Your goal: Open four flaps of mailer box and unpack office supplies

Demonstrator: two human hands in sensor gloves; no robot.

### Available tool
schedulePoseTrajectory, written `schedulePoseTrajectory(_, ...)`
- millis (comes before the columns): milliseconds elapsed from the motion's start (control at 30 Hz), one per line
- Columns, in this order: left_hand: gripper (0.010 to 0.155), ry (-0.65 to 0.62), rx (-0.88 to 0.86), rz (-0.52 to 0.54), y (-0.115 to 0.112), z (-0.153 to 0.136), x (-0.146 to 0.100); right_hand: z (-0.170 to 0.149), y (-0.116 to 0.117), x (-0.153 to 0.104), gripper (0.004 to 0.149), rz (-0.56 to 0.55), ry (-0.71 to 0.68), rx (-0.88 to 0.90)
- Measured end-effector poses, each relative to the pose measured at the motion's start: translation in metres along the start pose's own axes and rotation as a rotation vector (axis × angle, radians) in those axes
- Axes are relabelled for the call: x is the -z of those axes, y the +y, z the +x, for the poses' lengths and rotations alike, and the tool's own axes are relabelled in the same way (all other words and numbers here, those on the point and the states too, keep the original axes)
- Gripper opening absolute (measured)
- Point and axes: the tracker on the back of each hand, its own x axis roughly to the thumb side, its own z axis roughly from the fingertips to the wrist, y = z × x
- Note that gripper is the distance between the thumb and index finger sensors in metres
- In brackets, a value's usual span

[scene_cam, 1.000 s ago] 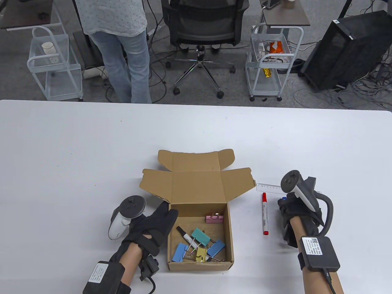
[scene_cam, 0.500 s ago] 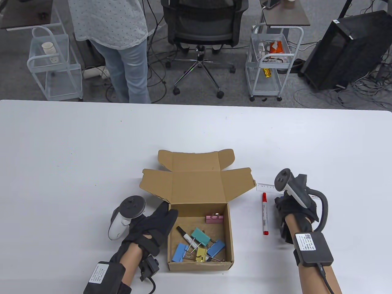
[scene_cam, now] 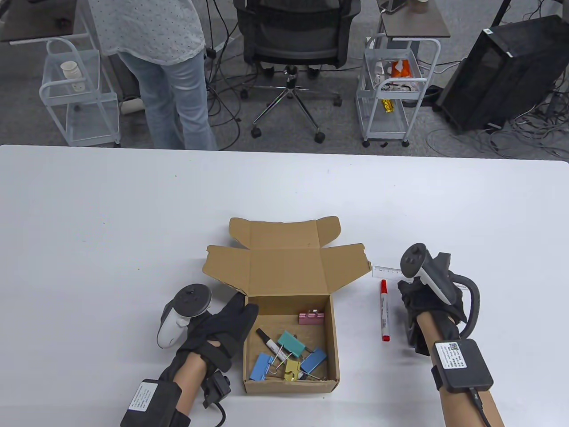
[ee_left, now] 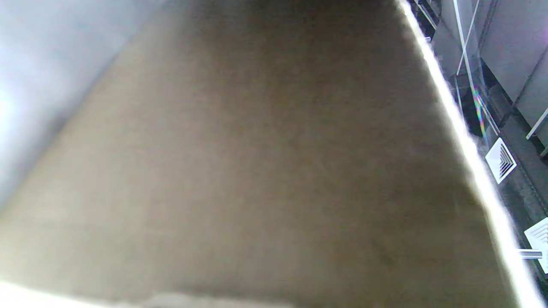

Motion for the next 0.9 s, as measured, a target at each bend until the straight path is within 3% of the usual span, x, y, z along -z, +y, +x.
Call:
schedulePoseTrajectory(500,0.077,-0.001,0.007,-0.007,0.001,0.0,0.0,0.042,-0.064,-0.091,0.074,-0.217,-0.288,0.051)
schedulePoseTrajectory(900,0.077,-0.007,0.006,-0.026,0.001,0.001,0.001,0.093,-0.071,-0.159,0.076,-0.254,-0.501,-0.008)
